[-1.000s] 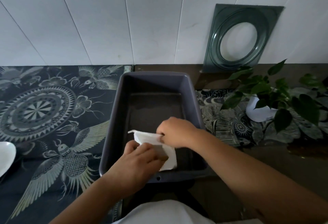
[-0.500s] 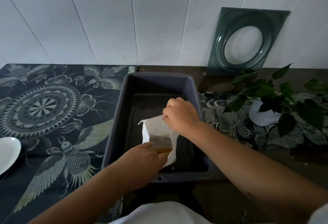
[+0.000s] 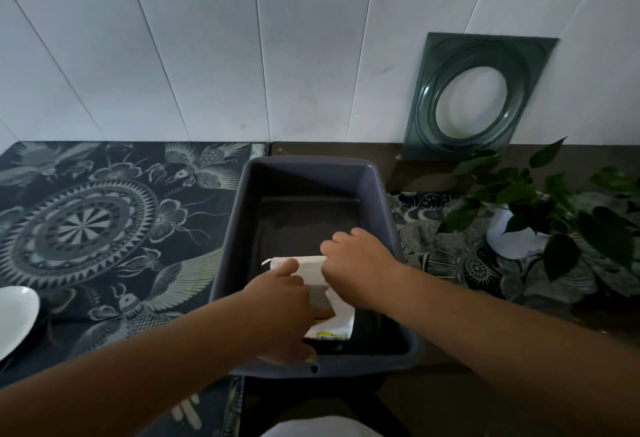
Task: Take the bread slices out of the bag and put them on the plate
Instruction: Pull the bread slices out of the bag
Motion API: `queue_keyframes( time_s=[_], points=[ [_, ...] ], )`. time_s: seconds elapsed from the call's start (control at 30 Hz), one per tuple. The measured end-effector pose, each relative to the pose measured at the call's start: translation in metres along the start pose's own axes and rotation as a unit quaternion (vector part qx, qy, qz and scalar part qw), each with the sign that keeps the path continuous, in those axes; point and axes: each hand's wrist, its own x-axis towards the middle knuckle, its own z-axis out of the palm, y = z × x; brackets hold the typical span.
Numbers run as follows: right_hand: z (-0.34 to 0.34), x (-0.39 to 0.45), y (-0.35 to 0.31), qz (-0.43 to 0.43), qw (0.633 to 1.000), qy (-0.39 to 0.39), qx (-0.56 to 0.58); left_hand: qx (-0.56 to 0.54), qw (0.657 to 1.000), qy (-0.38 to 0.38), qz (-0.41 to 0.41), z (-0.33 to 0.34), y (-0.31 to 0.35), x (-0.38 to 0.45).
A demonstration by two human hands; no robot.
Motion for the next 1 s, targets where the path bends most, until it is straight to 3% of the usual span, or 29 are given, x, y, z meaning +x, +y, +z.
queue_keyframes(
  time_s=[0.1,0.23,0.3,0.43,0.5,0.57,0.67,0.77,0.9,1.0],
  points=[
    [-0.009,0.015,-0.012,0.088,0.994,-0.07,0.003,-0.017,0.998,-0.054,-0.031,0.001,0.003,0.005],
    [-0.014,0.019,-0.023,0.075,0.991,-0.105,0.031,-0.168,0.97,-0.164,-0.06,-0.006,-0.005,0.025],
    [-0.014,0.012,-0.021,0.041,0.993,-0.113,-0.011,-0.2,0.96,-0.185,-0.067,-0.005,-0.011,0.027],
    [-0.01,-0.003,-0.013,-0.054,0.991,-0.083,-0.09,-0.147,0.962,-0.205,-0.108,0.005,-0.018,0.028],
    [-0.01,-0.005,-0.019,-0.13,0.983,-0.092,-0.086,-0.169,0.956,-0.203,-0.126,0.008,-0.018,0.032],
    [-0.006,-0.002,-0.026,-0.153,0.977,-0.148,-0.004,-0.187,0.95,-0.206,-0.139,0.006,-0.018,0.037],
    [-0.001,0.005,-0.033,-0.131,0.958,-0.235,0.099,-0.173,0.941,-0.261,-0.13,0.01,-0.017,0.042],
    [0.0,0.012,-0.039,-0.05,0.942,-0.301,0.14,-0.117,0.941,-0.297,-0.112,0.016,-0.02,0.041],
    [0.003,0.019,-0.031,0.041,0.943,-0.279,0.18,-0.19,0.889,-0.36,-0.212,0.031,-0.031,0.048],
    [0.002,0.024,-0.024,0.069,0.907,-0.368,0.194,-0.309,0.85,-0.333,-0.265,0.036,-0.037,0.045]
  ],
)
